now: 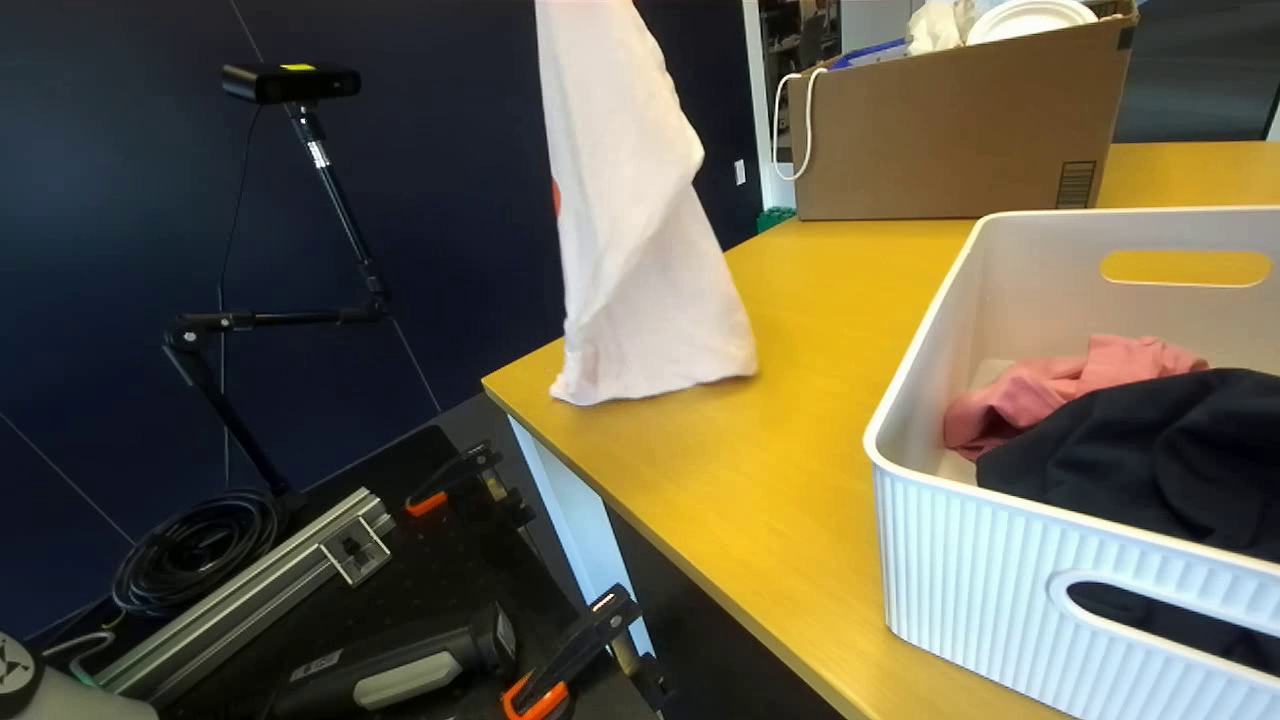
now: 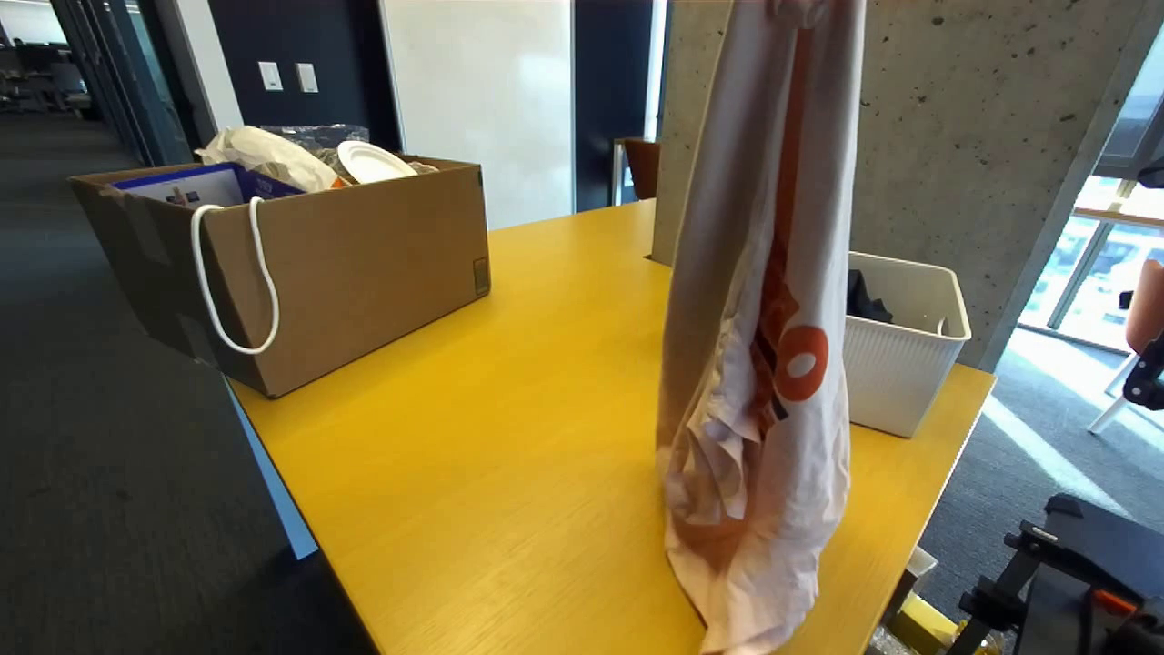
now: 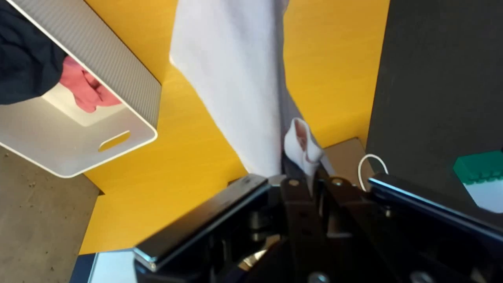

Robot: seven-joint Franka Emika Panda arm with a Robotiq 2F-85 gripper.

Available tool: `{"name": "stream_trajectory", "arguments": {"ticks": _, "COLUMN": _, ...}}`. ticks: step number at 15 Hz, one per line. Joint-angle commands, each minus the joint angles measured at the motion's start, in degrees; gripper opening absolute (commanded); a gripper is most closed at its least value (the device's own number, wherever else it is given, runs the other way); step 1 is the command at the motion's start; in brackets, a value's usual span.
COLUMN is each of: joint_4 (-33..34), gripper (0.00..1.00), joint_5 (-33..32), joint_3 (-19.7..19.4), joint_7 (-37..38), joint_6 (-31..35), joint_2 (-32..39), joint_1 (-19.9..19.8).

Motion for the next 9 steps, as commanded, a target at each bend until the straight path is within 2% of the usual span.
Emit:
{"name": "stream_trajectory", "arguments": {"ticks": 1, "joint_4": -3.78, "gripper": 0.02, "joint_5": 2.84, "joint_3": -0.18, "joint_7": -2.88, "joint_6": -1.71, "joint_2": -0.76, "joint_1": 3.03}}
{"name": "stream_trajectory", "arguments": {"ticks": 6, "joint_4": -4.46, "gripper": 0.02, "joint_5": 3.33, "joint_3": 2.36, "joint_7": -4.05, "joint_6": -3.38, "joint_2": -0.47, "joint_1": 7.14}}
{"name": "stream_trajectory", "arguments": {"ticks": 9, "joint_4": -3.44, "gripper": 0.02, "joint_5": 4.80, "joint_3": 1.94, "joint_7": -8.40, "joint_6": -2.29, "joint_2": -0.87, "joint_1": 9.29}}
